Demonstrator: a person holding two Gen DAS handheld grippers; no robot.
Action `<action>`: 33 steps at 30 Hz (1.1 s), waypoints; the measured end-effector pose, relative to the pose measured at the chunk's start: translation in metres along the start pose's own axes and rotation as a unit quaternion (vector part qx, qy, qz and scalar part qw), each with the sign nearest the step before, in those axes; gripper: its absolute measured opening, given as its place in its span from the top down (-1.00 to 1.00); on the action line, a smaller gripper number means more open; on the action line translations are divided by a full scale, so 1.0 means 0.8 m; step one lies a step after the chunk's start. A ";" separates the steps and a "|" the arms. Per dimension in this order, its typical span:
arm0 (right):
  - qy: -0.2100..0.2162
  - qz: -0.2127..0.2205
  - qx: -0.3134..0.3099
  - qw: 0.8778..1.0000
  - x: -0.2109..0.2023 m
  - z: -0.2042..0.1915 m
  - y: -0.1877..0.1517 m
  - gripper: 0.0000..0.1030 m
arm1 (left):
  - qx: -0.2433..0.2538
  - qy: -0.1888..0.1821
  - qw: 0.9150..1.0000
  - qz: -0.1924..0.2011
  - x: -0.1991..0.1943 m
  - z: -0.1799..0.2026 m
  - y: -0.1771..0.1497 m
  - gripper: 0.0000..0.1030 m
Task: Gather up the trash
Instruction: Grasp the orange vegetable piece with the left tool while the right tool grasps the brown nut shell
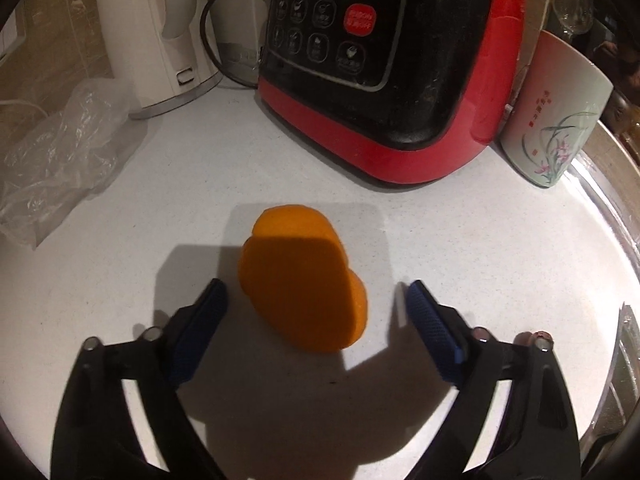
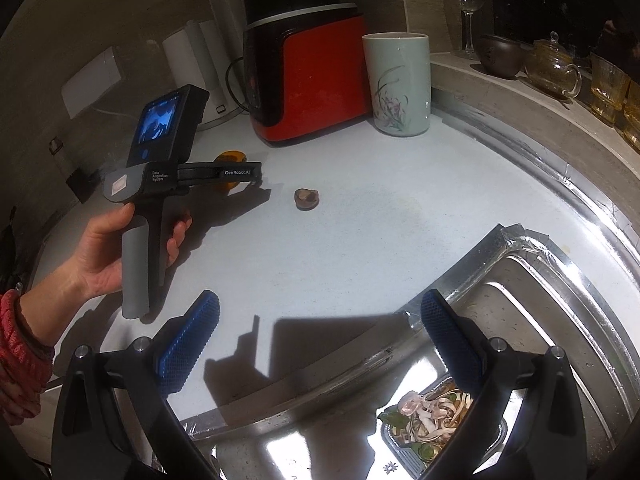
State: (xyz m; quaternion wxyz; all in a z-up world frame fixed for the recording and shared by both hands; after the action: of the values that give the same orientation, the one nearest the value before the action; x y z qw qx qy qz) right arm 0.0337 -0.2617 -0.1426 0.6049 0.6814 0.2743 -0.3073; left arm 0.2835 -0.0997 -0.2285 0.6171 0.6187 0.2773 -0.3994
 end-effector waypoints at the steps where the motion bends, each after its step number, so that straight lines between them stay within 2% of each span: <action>1: 0.000 0.000 0.000 1.000 0.001 0.000 0.000 -0.94 | 0.001 -0.003 1.000 0.002 -0.003 0.000 0.001 -0.18; 2: 0.000 0.000 0.001 1.000 0.002 0.000 0.000 -0.94 | 0.002 -0.009 1.000 0.000 -0.004 0.001 0.002 0.11; 3: 0.000 -0.001 0.002 1.000 0.003 0.000 -0.001 -0.94 | 0.003 -0.015 1.000 -0.005 -0.006 0.001 0.002 0.28; 5: 0.002 -0.002 0.002 1.000 0.008 0.001 0.000 -0.94 | 0.005 -0.028 1.000 -0.010 -0.007 -0.001 0.000 0.55; 6: 0.003 -0.002 0.000 1.000 0.011 0.001 0.001 -0.94 | 0.004 -0.030 0.999 -0.010 -0.009 -0.002 -0.001 0.59; 10: 0.001 0.001 -0.026 1.000 0.033 -0.001 0.015 -0.90 | -0.004 -0.049 0.999 0.000 -0.019 -0.013 -0.009 0.66; 19: 0.035 -0.018 -0.042 0.998 0.127 -0.003 0.078 -0.25 | -0.009 -0.087 0.996 0.031 -0.090 -0.039 -0.019 0.66; 23: 0.029 -0.031 -0.052 0.998 0.154 -0.008 0.085 0.02 | -0.012 -0.090 0.995 0.047 -0.123 -0.056 -0.030 0.65; 26: 0.018 -0.029 -0.063 0.997 0.160 -0.011 0.085 0.19 | -0.014 -0.089 0.995 0.045 -0.133 -0.067 -0.040 0.64; 28: 0.015 -0.028 -0.070 0.997 0.161 -0.013 0.085 0.52 | -0.022 -0.088 0.995 0.042 -0.139 -0.073 -0.050 0.64; 33: 0.016 -0.025 -0.074 0.997 0.159 -0.015 0.083 0.52 | -0.033 -0.077 0.996 0.036 -0.152 -0.091 -0.070 0.64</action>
State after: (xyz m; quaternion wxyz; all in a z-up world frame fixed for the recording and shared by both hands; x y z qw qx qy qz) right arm 0.1682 -0.2575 -0.1941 0.6412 0.6325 0.3231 -0.2905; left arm 0.1838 -0.0047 -0.1630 0.6705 0.5751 0.2198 -0.4140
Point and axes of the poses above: each gripper's, at about its wrist camera, not at the fingertips, and x roughly the way its jaws point, z to its right, y to its top, the point moved 3 cm from there along x, roughly the way its jaws point, and after that the axes turned 7 degrees about -x, right-handed, at the moved point
